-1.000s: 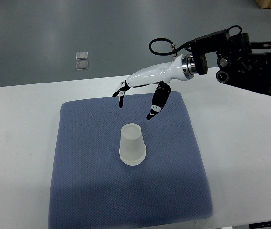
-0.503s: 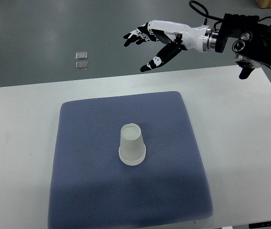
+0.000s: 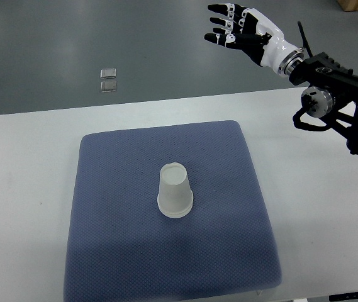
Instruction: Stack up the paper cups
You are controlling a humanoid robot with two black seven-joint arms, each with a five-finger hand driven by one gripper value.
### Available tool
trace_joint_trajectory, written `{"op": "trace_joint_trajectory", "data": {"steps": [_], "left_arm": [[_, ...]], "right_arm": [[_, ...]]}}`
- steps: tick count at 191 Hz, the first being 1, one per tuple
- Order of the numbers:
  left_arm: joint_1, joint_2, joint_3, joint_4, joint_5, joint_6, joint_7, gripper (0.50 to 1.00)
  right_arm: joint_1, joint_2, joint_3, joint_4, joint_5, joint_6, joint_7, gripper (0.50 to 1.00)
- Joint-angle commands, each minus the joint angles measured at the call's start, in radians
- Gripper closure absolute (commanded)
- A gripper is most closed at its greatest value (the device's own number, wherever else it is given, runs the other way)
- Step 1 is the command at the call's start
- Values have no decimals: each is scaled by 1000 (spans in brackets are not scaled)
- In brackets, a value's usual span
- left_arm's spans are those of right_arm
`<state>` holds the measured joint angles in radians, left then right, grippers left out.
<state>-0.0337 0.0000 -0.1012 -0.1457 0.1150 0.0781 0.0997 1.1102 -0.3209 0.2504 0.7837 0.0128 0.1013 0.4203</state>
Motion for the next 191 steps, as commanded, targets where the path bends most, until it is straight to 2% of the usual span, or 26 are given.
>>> {"op": "trace_joint_trajectory", "data": {"steps": [1, 25, 71, 88, 108, 129, 156, 191], "left_arm": [[0, 0, 0, 0, 0, 0, 0, 500], [0, 0, 0, 0, 0, 0, 0, 500], [0, 0, 0, 0, 0, 0, 0, 500], [0, 0, 0, 0, 0, 0, 0, 500], [0, 0, 0, 0, 0, 0, 0, 500], [0, 0, 0, 0, 0, 0, 0, 500], [0, 0, 0, 0, 0, -1, 0, 500], [0, 0, 0, 0, 0, -1, 0, 500]], "right_arm": [[-41, 31, 44, -18, 99, -45, -1, 574], [-76, 39, 46, -34, 222, -86, -21, 574], [-115, 63, 46, -41, 351, -89, -89, 574], [-132, 69, 38, -40, 338, -61, -94, 574], [-150, 74, 36, -40, 283, 26, -92, 574], [-165, 72, 41, -41, 239, 51, -87, 574], [-193, 71, 58, -90, 174, 143, -75, 574], [-211, 68, 121, -104, 164, 150, -72, 574]]}}
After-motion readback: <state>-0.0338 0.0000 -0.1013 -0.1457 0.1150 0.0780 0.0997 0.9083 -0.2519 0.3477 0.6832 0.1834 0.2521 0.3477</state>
